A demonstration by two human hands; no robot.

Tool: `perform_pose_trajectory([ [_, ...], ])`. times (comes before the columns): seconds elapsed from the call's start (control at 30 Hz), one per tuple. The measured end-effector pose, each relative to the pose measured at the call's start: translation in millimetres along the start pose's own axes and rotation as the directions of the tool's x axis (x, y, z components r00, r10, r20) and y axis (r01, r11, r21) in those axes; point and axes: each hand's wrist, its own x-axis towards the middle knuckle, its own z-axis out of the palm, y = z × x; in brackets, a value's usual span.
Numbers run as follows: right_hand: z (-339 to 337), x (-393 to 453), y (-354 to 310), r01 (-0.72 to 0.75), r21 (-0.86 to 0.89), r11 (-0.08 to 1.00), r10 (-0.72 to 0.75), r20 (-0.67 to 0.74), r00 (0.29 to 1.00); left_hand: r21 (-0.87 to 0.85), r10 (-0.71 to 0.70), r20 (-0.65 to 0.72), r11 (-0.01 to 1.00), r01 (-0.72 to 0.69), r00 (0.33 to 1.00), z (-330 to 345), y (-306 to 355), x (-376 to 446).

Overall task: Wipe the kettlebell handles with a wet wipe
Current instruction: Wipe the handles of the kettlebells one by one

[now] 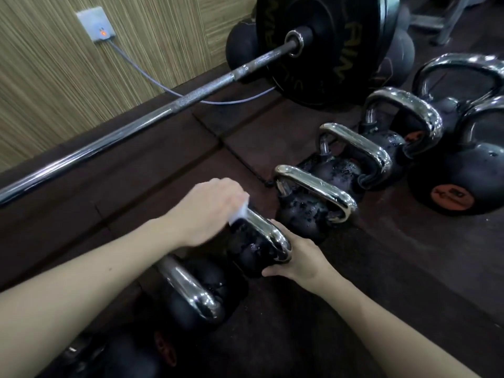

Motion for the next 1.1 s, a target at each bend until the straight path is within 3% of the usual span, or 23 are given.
perform_pose_trajectory([
  [0.03, -0.1, -1.5, 0.1, 0.003, 0.003, 1.000, -0.003, 0.001, 1.000, -0.069, -0.073, -0.008, 0.995, 0.072, 0.997, 0.5, -10.7, -3.4],
  [0.1, -0.5, -2.1, 0.2, -0.001, -0.002, 1.000, 0.001, -0.008, 1.000, 0.002, -0.114, 0.017, 0.994, 0.114, 0.993, -0.9, -8.6, -6.2],
  [0.2, -2.7, -1.4, -1.2, -0.059, -0.023, 0.998, 0.059, 0.019, 0.998, 0.242, 0.022, 0.053, 0.970, -0.034, 0.998, -4.0, 35.9, 7.9],
  [0.23, -3.0, -1.5, -1.2, -0.061, -0.052, 0.997, 0.062, 0.024, 0.998, 0.317, 0.129, 0.085, 0.937, -0.150, 0.988, -1.4, 57.1, 9.3],
  [0.3, -2.5, -3.9, -5.3, -0.043, -0.230, 0.972, 0.053, 0.037, 0.998, 0.344, 0.316, 0.197, 0.864, -0.367, 0.928, 19.8, 89.9, 1.5],
  [0.4, -1.9, -3.3, -4.2, -0.030, -0.326, 0.945, 0.046, 0.043, 0.998, 0.235, 0.393, 0.105, 0.883, -0.407, 0.914, 33.7, 81.6, -2.9],
  [0.5, -3.8, -0.8, -6.2, -0.045, -0.135, 0.990, 0.044, -0.012, 0.999, 0.086, 0.194, -0.030, 0.978, -0.191, 0.981, 9.0, 43.4, 0.1],
  [0.53, -4.1, -1.0, -7.4, -0.046, -0.110, 0.993, 0.045, -0.010, 0.999, -0.006, 0.058, -0.050, 0.998, -0.058, 0.997, 4.0, 31.2, 0.7],
  [0.6, -6.1, -3.4, -10.1, -0.041, -0.113, 0.993, 0.041, -0.001, 0.999, -0.189, -0.143, -0.028, 0.973, 0.135, 0.989, -1.0, 11.4, 0.4],
  [0.67, -7.4, -3.0, -11.9, -0.007, -0.154, 0.988, 0.009, 0.012, 1.000, -0.325, -0.241, 0.021, 0.916, 0.234, 0.970, -1.8, -0.8, -2.4],
  [0.83, -24.0, -0.8, -17.2, 0.027, -0.244, 0.969, 0.005, 0.129, 0.992, -0.422, -0.327, 0.065, 0.847, 0.323, 0.943, 1.0, -13.3, 8.3],
  [0.93, -41.7, -12.5, -26.6, 0.021, -0.335, 0.942, 0.043, 0.181, 0.983, -0.375, -0.327, 0.037, 0.871, 0.317, 0.944, -2.5, -20.6, 16.9],
  [1.1, -96.8, -56.2, -29.3, -0.072, -0.509, 0.858, 0.142, 0.101, 0.985, -0.427, -0.393, -0.120, 0.849, 0.310, 0.911, -31.6, -3.1, 25.5],
])
